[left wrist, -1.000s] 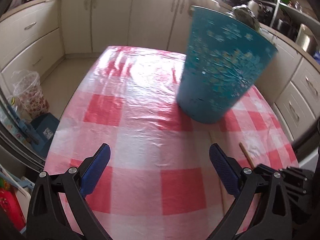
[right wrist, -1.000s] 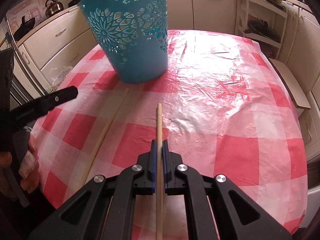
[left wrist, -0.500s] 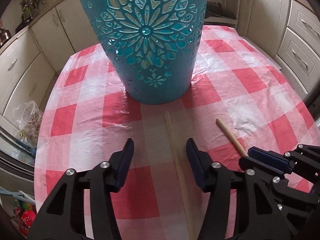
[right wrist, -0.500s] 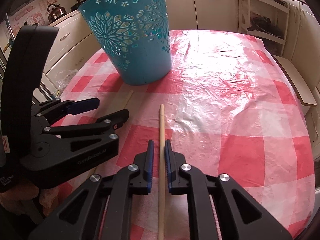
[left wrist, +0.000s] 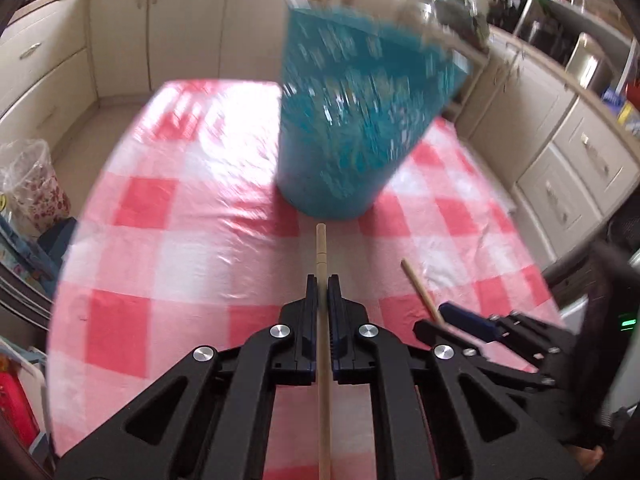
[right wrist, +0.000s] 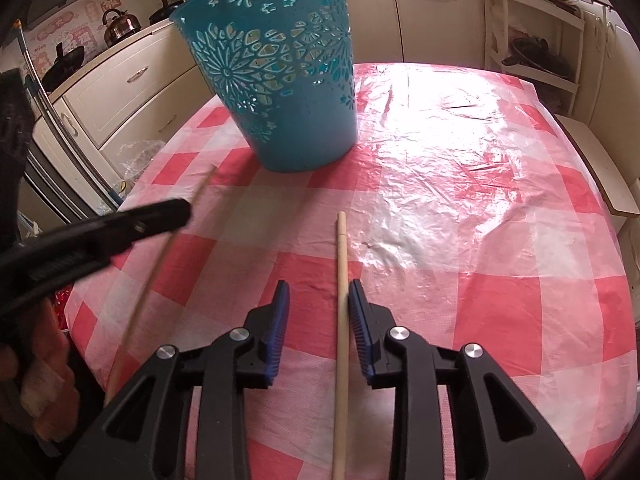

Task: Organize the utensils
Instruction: 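Lift the stick into the teal basket and open the left gripper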

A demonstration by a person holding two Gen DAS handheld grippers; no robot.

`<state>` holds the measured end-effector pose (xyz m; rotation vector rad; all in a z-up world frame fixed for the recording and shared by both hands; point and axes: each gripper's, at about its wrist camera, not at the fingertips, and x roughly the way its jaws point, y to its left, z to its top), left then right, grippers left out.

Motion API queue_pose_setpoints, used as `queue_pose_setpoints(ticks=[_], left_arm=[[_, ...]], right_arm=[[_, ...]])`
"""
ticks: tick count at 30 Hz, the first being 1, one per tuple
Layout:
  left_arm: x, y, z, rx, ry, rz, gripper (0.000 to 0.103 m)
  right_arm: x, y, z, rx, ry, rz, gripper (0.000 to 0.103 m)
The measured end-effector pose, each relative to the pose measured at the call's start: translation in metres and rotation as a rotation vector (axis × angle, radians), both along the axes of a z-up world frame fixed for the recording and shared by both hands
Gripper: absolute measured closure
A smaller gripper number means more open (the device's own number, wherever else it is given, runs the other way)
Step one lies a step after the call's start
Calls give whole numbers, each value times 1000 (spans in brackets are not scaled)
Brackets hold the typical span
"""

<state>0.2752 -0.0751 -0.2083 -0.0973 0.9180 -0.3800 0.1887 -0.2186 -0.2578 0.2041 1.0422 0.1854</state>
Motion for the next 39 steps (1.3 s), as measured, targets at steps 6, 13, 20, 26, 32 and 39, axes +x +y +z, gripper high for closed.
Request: queue_pose_setpoints(ticks=[6, 13, 20, 26, 32, 39], left_arm=[[4, 35, 94, -133, -221, 47, 98], [49, 11, 164, -196, -418, 67, 98], [110, -26, 183, -193, -544, 151, 98], [146, -48, 155, -135, -556, 186, 98], [139, -56, 121, -57, -518, 138, 98], [92, -24, 113, 26, -531, 186, 43]], right_arm=[[-1, 7, 0, -14, -10, 4, 64], [-2, 13, 0, -39, -29, 22, 58], [-2, 14, -1, -38, -40, 35, 52], [0, 17, -2, -58, -49, 49, 50], [3, 14, -2, -22, -39, 42, 48], [6, 6, -1, 31, -21, 32, 48]])
